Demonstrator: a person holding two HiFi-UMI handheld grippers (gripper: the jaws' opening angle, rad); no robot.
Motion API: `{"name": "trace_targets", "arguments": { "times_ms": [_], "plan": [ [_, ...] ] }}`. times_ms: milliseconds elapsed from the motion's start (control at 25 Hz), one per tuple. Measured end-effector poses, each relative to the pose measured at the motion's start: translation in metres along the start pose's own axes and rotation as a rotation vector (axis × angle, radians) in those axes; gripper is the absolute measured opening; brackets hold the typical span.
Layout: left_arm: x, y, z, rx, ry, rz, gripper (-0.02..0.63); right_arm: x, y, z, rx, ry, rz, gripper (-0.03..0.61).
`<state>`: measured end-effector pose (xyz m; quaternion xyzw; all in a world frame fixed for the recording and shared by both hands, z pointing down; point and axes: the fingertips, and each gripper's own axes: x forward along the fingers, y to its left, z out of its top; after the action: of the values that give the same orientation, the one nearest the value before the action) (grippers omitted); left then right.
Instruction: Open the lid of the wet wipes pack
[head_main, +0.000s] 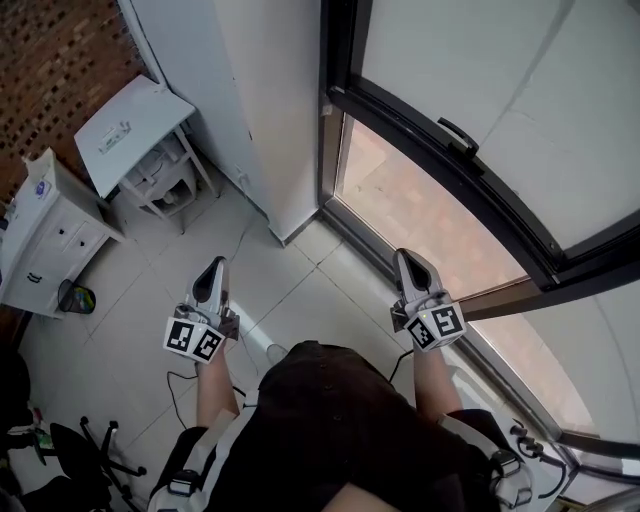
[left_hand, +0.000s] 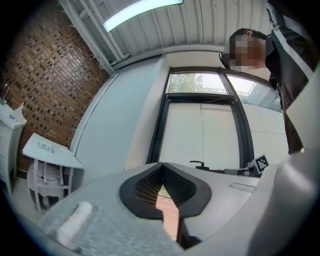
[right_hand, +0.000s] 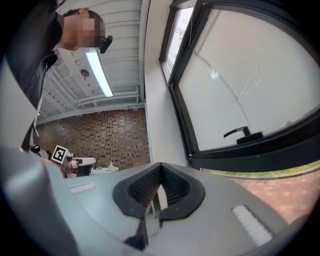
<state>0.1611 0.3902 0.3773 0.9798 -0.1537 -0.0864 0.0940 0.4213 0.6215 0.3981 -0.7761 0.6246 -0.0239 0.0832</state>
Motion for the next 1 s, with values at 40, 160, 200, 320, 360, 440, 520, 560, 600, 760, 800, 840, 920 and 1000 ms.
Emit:
{"name": "trace_targets", "arguments": {
  "times_ms": [40, 160, 200, 320, 360, 440, 520, 560, 600, 760, 800, 840, 920, 1000],
  "plan": [
    [-0.006, 0.008, 0.002, 0.001, -0.005, 0.016, 0.002, 0.007, 0.006, 0.0, -0.001, 0.002, 0.011, 0.0],
    [-0.028, 0.032, 0.004, 0.0, -0.008, 0.068, 0.002, 0.026, 0.024, -0.003, -0.012, 0.014, 0.039, 0.0],
    [-0.035, 0.039, 0.004, -0.004, -0.01, 0.088, 0.002, 0.033, 0.029, -0.004, -0.017, 0.02, 0.052, 0.0],
    [-0.06, 0.06, 0.002, -0.019, -0.015, 0.16, 0.002, 0.055, 0.048, -0.01, -0.024, 0.042, 0.106, 0.0],
    [-0.069, 0.068, 0.001, -0.028, -0.016, 0.189, 0.002, 0.063, 0.056, -0.013, -0.026, 0.049, 0.126, 0.0],
    [-0.085, 0.087, -0.001, -0.046, -0.026, 0.243, 0.002, 0.078, 0.07, -0.016, -0.031, 0.061, 0.162, 0.0],
    [-0.1, 0.104, 0.0, -0.056, -0.039, 0.276, 0.002, 0.094, 0.085, -0.02, -0.033, 0.07, 0.192, 0.0],
    [-0.107, 0.111, 0.001, -0.058, -0.042, 0.288, 0.002, 0.102, 0.093, -0.022, -0.033, 0.074, 0.207, 0.0],
    [-0.114, 0.117, 0.004, -0.06, -0.042, 0.299, 0.002, 0.11, 0.1, -0.025, -0.032, 0.079, 0.221, 0.0],
    [-0.143, 0.144, 0.015, -0.073, -0.052, 0.364, 0.002, 0.145, 0.131, -0.041, -0.026, 0.097, 0.286, 0.0],
    [-0.151, 0.152, 0.019, -0.071, -0.057, 0.382, 0.002, 0.154, 0.142, -0.044, -0.023, 0.098, 0.304, 0.0],
    [-0.16, 0.161, 0.022, -0.064, -0.061, 0.398, 0.002, 0.164, 0.154, -0.047, -0.021, 0.101, 0.321, 0.0],
    [-0.178, 0.176, 0.025, -0.045, -0.057, 0.423, 0.002, 0.181, 0.177, -0.055, -0.017, 0.107, 0.35, 0.0],
    [-0.195, 0.188, 0.027, -0.029, -0.048, 0.441, 0.002, 0.194, 0.198, -0.062, -0.01, 0.109, 0.375, 0.0]
  ]
}}
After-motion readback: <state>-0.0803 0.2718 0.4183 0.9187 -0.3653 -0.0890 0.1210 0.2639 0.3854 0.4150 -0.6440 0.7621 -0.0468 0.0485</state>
